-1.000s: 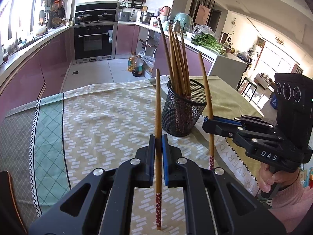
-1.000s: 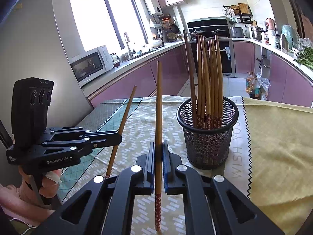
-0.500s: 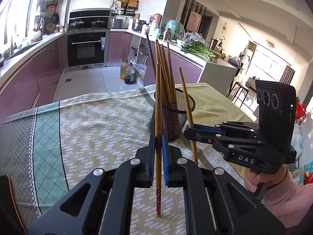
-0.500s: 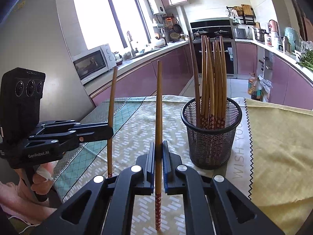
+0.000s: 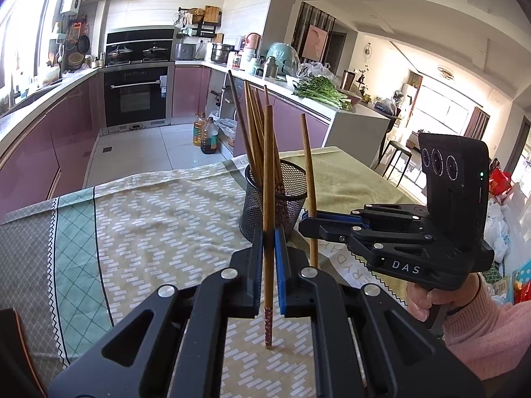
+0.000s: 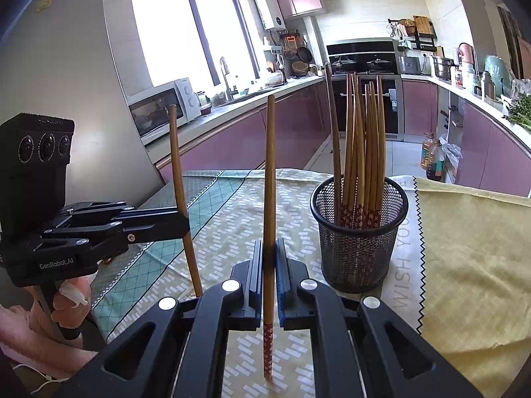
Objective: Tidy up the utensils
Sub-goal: 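Hold the left tool's chopstick above the holder while the right tool positions its own beside it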
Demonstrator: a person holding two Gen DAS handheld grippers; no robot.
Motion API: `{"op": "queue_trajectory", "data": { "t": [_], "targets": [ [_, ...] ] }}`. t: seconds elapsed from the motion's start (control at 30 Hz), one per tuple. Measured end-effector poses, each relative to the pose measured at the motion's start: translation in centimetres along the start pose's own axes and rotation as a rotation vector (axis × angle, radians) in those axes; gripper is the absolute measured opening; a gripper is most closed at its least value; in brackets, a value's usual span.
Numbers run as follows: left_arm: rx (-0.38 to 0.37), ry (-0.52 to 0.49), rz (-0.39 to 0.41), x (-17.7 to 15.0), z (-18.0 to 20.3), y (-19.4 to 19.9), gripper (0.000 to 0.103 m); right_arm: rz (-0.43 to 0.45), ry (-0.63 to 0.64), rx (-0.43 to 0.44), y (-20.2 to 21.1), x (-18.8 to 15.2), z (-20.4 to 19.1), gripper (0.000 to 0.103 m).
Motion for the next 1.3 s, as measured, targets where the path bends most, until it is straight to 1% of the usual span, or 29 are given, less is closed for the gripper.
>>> {"op": "queue_trajectory", "data": {
  "t": [0.23, 0.53, 1.3],
  "targets": [
    [0.007, -0.025, 0.026, 0.4, 0.5, 0.5, 0.008, 0.014, -0.001, -0.007, 0.5, 0.1, 0.1, 0.006],
    [0.015, -0.029, 0.052, 1.4, 0.5, 0.2, 0.008, 0.047, 0.008, -0.026, 1.5, 1.1, 0.2, 0.006],
    [0.027, -0.050, 0.063, 2.4, 0.7, -0.6, 0.008, 0.115, 0.025, -0.091, 3.6, 3.5, 1.9, 0.006]
  ]
}}
Point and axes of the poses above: each gripper's, at about its wrist camera, not at the fingertips, and y roughly against the way its jaws point, z to its right, x to its top, the point moved 9 cm from there along -y, roughly the way its jaws point, and after that the axes turned 5 degrees about -z, right-handed, at the moved point
